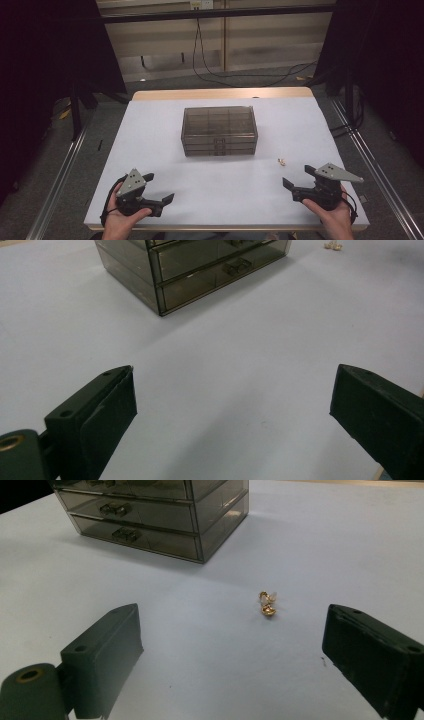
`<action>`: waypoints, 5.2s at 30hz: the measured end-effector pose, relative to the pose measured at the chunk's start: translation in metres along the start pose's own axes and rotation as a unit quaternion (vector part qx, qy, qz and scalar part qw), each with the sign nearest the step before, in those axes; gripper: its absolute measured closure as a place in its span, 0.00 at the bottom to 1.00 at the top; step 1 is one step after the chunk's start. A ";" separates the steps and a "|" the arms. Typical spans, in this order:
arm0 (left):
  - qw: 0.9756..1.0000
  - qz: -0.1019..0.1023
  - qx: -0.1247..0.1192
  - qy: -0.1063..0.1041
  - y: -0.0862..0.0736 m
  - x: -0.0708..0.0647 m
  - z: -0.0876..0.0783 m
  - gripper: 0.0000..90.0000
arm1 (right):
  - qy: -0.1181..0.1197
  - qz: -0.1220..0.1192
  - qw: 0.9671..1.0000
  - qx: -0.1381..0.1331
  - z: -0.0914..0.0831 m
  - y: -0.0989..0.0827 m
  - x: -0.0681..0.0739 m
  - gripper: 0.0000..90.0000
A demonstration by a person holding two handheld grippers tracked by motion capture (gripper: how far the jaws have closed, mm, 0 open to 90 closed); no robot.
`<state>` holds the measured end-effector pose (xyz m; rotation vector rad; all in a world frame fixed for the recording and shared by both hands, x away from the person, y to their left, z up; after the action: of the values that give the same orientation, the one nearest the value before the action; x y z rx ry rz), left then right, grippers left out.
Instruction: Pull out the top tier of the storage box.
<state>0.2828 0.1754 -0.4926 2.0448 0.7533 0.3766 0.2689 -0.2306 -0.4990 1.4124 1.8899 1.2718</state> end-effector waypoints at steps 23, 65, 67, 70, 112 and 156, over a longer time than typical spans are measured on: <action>0.999 0.023 -0.006 -0.023 0.015 -0.019 0.013 0.06 | 0.038 0.009 0.999 0.013 0.005 -0.003 0.010 0.11; 0.985 0.164 0.041 -0.021 0.058 -0.049 0.063 0.55 | 0.061 0.013 0.998 0.017 0.004 -0.004 0.030 0.11; 0.983 0.179 0.043 0.001 0.061 -0.045 0.065 0.56 | 0.065 0.014 0.998 0.018 0.005 -0.005 0.031 0.11; 0.981 0.191 0.043 0.008 0.064 -0.044 0.066 0.60 | 0.065 0.014 0.998 0.019 0.005 -0.005 0.031 0.11; 0.904 0.399 0.088 0.122 0.097 -0.034 0.109 0.82 | 0.058 0.008 0.998 0.027 0.006 -0.005 0.031 0.10; 0.799 0.535 0.107 0.253 0.104 -0.038 0.148 0.85 | 0.069 0.008 0.997 0.037 0.006 -0.008 0.034 0.10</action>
<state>0.3693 0.0118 -0.4865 2.4446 -0.2031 1.5801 0.2574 -0.1971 -0.5032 1.4133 2.0391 1.3502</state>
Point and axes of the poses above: each handheld gripper's, and its own axes: z roughly forward along the jaws, y roughly out of its top, x roughly to its left, the point moved 9 cm from there along z, roughly forward along the jaws, and after that the axes turned 2 degrees about z, right-handed, at the moved point
